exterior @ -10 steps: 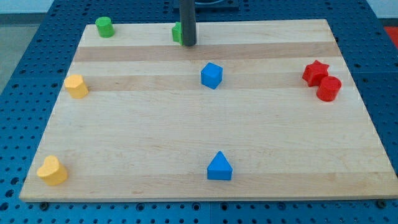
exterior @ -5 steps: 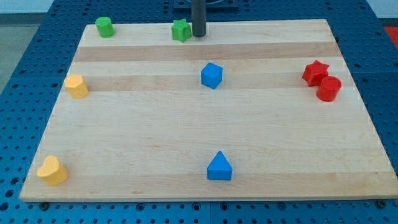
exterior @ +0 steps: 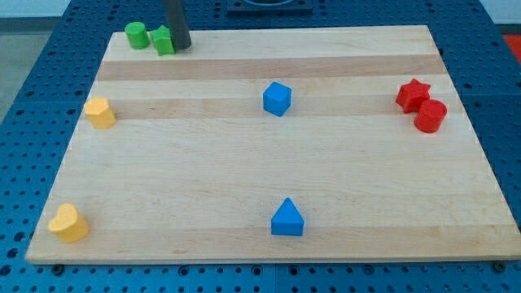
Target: Move the green star right to the green circle
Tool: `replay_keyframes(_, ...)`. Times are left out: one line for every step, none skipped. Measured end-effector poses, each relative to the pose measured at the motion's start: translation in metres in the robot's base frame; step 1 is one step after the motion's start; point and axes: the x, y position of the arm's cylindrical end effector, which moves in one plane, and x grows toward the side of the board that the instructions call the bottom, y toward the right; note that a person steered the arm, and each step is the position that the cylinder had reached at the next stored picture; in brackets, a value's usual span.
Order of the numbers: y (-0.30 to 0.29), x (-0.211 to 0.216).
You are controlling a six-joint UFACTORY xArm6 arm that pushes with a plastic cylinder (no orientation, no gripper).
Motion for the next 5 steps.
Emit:
replay_keyframes(-0.001,0.0)
replay_keyframes(-0.001,0.0)
replay_keyframes(0.023,0.014)
replay_keyframes(0.065,0.047)
replay_keyframes(0.079,0.089)
